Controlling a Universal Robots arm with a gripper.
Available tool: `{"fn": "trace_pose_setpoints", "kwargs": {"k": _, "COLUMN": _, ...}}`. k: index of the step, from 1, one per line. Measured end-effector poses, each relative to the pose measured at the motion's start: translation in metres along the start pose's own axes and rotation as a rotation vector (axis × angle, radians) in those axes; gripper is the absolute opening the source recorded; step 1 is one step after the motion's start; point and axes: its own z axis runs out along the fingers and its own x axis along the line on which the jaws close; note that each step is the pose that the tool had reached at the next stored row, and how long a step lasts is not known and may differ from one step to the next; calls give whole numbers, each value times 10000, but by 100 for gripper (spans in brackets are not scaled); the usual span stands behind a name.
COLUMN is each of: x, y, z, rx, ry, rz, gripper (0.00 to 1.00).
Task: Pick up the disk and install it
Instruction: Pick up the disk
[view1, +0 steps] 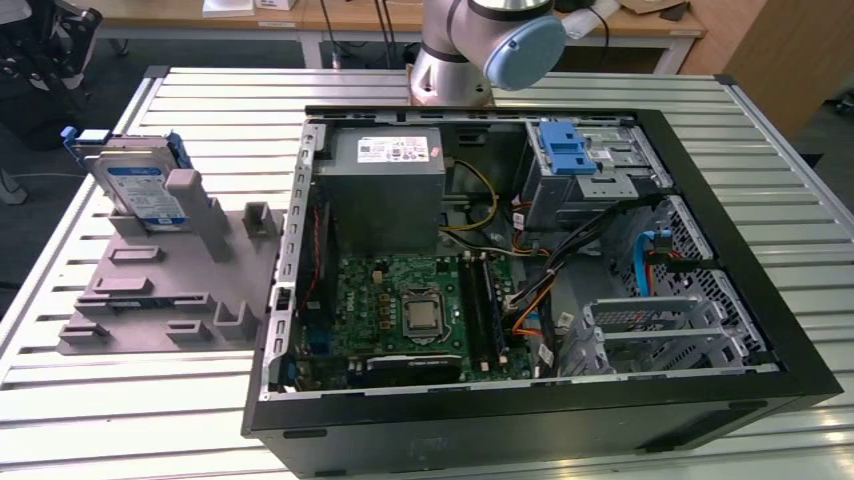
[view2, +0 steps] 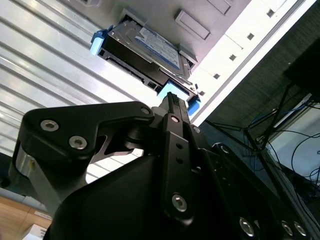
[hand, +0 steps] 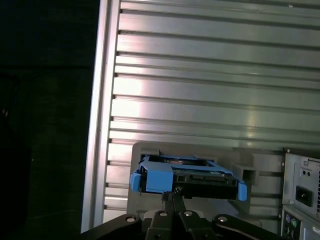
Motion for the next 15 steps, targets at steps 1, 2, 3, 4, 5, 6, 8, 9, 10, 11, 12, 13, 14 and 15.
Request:
{"fn": "trace_pose_setpoints", "kwargs": {"k": 1, "x": 0, "y": 0, "z": 0, "rx": -1, "ry": 0, "rz": -27, "gripper": 11}}
{"fn": "trace_pose_setpoints", "kwargs": {"k": 2, "x": 0, "y": 0, "z": 0, "rx": -1, "ry": 2, "rz": -53, "gripper": 11}}
{"fn": "trace_pose_setpoints", "kwargs": {"k": 3, "x": 0, "y": 0, "z": 0, "rx": -2, "ry": 3, "rz": -80, "gripper": 11}}
{"fn": "trace_pose_setpoints", "kwargs": {"k": 4, "x": 0, "y": 0, "z": 0, "rx": -2, "ry": 4, "rz": -106, "gripper": 11}}
{"fn": "trace_pose_setpoints", "kwargs": {"k": 5, "x": 0, "y": 0, "z": 0, "rx": -3, "ry": 5, "rz": -131, "gripper": 11}}
{"fn": "trace_pose_setpoints", "kwargs": {"k": 6, "x": 0, "y": 0, "z": 0, "rx": -3, "ry": 6, "rz": -154, "gripper": 11}}
{"fn": "trace_pose_setpoints", "kwargs": {"k": 8, "x": 0, "y": 0, "z": 0, "rx": -3, "ry": 7, "rz": -182, "gripper": 11}}
{"fn": "trace_pose_setpoints", "kwargs": {"k": 9, "x": 0, "y": 0, "z": 0, "rx": -3, "ry": 7, "rz": -182, "gripper": 11}}
{"fn": "trace_pose_setpoints", "kwargs": {"k": 10, "x": 0, "y": 0, "z": 0, "rx": -4, "ry": 7, "rz": -188, "gripper": 11}}
{"fn": "trace_pose_setpoints", "kwargs": {"k": 11, "x": 0, "y": 0, "z": 0, "rx": -4, "ry": 8, "rz": -202, "gripper": 11}}
{"fn": "trace_pose_setpoints", "kwargs": {"k": 12, "x": 0, "y": 0, "z": 0, "rx": -4, "ry": 8, "rz": -203, "gripper": 11}}
{"fn": "trace_pose_setpoints", "kwargs": {"k": 13, "x": 0, "y": 0, "z": 0, "rx": -4, "ry": 7, "rz": -207, "gripper": 11}}
{"fn": "trace_pose_setpoints", "kwargs": {"k": 14, "x": 0, "y": 0, "z": 0, "rx": -4, "ry": 8, "rz": -212, "gripper": 11}}
{"fn": "trace_pose_setpoints", "kwargs": {"k": 15, "x": 0, "y": 0, "z": 0, "rx": -4, "ry": 9, "rz": -221, "gripper": 11}}
